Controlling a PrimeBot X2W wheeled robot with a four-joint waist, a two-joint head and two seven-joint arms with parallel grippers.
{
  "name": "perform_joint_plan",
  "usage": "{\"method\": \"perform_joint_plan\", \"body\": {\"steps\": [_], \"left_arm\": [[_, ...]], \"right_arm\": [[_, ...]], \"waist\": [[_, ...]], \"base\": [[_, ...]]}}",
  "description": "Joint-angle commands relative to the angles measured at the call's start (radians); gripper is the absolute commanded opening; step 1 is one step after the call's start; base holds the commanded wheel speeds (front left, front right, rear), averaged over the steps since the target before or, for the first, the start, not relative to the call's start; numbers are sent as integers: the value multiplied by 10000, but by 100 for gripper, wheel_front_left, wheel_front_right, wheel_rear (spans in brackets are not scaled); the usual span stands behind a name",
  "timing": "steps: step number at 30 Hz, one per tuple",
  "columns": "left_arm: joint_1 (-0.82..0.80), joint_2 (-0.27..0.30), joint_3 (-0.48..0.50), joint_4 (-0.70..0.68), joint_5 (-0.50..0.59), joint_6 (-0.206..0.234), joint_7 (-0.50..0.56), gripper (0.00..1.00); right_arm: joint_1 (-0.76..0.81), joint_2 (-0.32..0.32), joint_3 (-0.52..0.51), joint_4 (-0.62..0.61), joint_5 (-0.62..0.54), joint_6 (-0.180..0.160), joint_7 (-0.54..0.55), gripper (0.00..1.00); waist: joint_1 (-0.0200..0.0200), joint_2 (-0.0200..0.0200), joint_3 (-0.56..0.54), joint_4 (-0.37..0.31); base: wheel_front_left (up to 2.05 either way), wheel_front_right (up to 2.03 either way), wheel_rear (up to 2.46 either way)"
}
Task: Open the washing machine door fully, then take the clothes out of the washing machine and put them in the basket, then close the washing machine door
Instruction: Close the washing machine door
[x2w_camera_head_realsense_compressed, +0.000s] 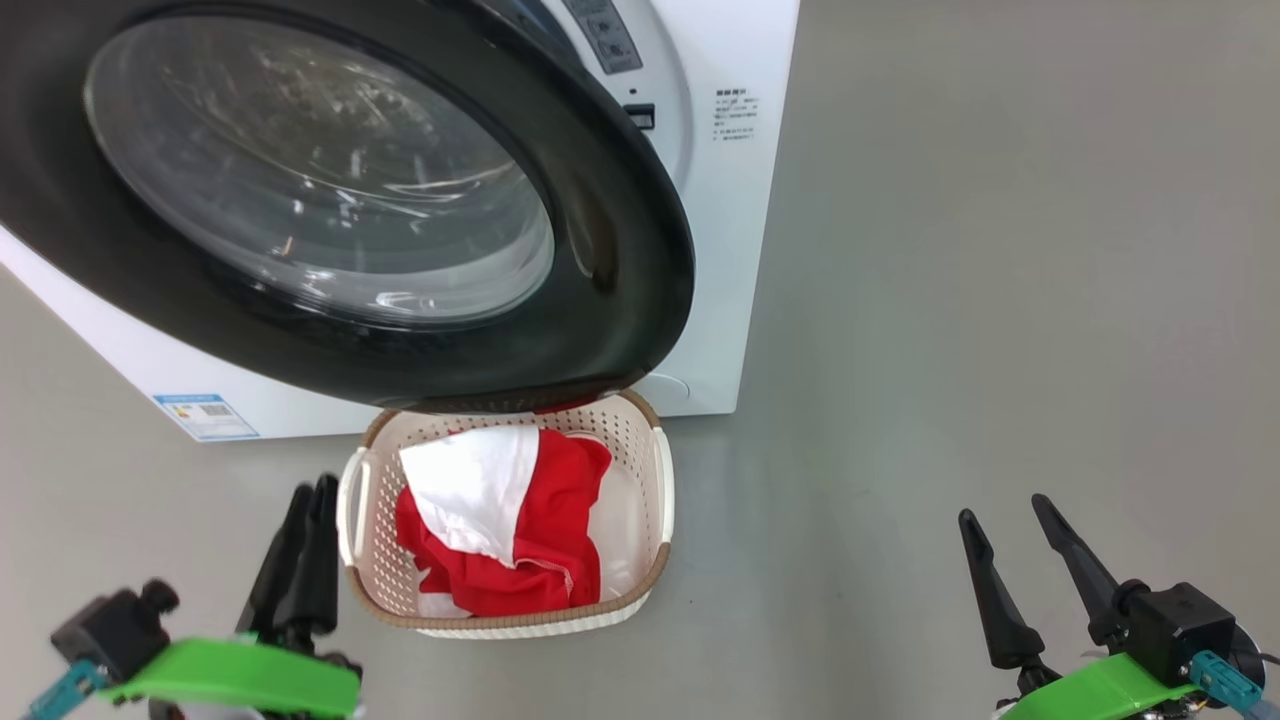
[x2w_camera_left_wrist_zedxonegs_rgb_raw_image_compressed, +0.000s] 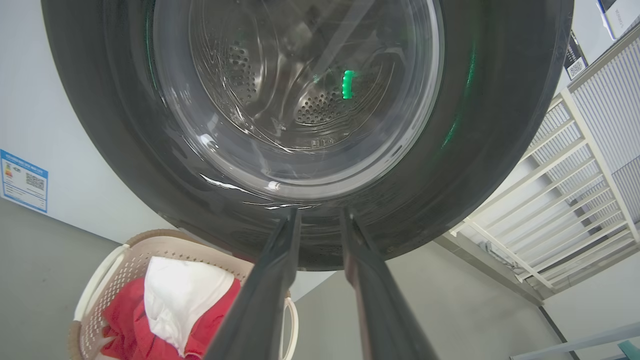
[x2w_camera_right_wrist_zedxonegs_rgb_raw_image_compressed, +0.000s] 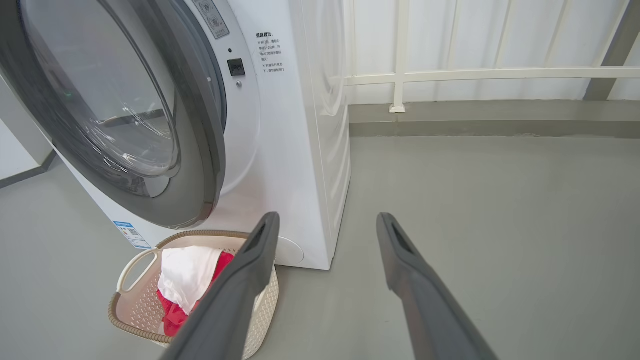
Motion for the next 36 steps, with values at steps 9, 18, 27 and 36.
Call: {"method": "perform_joint_plan", "body": {"steps": [9, 18, 27, 36], "left_arm": [[1150, 164, 1330, -283, 1943, -58, -51, 100], [1755, -297, 2270, -711, 3965, -58, -51, 100], [2266, -757, 3404, -1472, 7011, -58, -51, 100], [2778, -1208, 3696, -1651, 8115, -58, -51, 100]], "right_arm": [[247, -204, 57, -196, 96, 65, -65, 100], [569, -215, -267, -301, 104, 65, -65, 100], [849, -181, -752, -493, 136, 65, -65, 100], [991, -112, -1025, -593, 110, 65, -65, 100]], "waist": [[0, 0, -379, 145], [0, 0, -498, 106], [0, 0, -636, 28], [0, 0, -693, -40]], "base": [[0, 0, 0], [0, 0, 0], [0, 0, 0], [0, 0, 0]]}}
